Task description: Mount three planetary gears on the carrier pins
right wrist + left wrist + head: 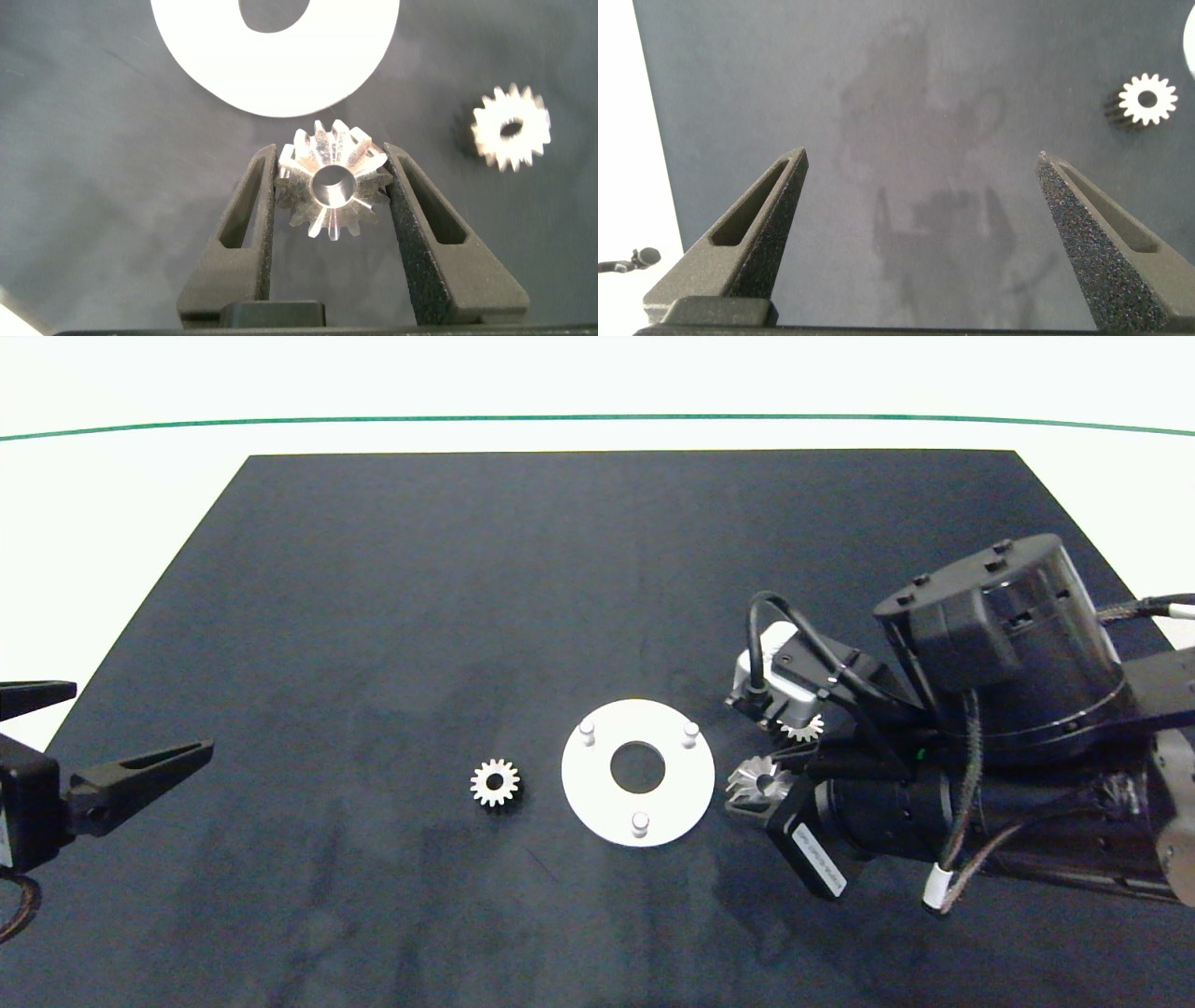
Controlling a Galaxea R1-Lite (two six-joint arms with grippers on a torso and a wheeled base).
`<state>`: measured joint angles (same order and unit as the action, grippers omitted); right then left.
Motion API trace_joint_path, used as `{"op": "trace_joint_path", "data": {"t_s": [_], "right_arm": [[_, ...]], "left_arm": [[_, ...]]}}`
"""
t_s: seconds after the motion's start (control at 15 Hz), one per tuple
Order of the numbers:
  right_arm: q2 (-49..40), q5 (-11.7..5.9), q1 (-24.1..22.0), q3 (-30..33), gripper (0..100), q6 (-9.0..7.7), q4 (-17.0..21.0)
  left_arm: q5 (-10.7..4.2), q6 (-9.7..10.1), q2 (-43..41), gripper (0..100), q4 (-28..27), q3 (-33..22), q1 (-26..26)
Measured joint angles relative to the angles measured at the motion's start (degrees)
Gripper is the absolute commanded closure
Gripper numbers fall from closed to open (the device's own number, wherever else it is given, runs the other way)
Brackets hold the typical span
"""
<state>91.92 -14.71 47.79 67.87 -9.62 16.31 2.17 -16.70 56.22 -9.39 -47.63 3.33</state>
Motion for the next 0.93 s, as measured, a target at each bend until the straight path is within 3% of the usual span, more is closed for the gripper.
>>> {"op": "trace_joint_path", "data": {"t_s": [0.13, 0.4, 0.93], "right_arm": [[3.3, -0.50, 2.9, 4.7, 100, 0.00, 3.7], [8.9, -3.69, 6.3, 9.7, 100, -0.30, 6.1], [15.1, -3.86, 6.8, 14.5, 100, -0.30, 6.1]], "left_arm": [[-0.05, -0.02, -0.7, 0, -1.1, -1.0, -1.1], [-0.02, -0.07, -2.0, 0, -5.2, -3.9, -2.1], [0.02, -0.09, -2.7, 0, -5.2, -4.4, -2.1]]}}
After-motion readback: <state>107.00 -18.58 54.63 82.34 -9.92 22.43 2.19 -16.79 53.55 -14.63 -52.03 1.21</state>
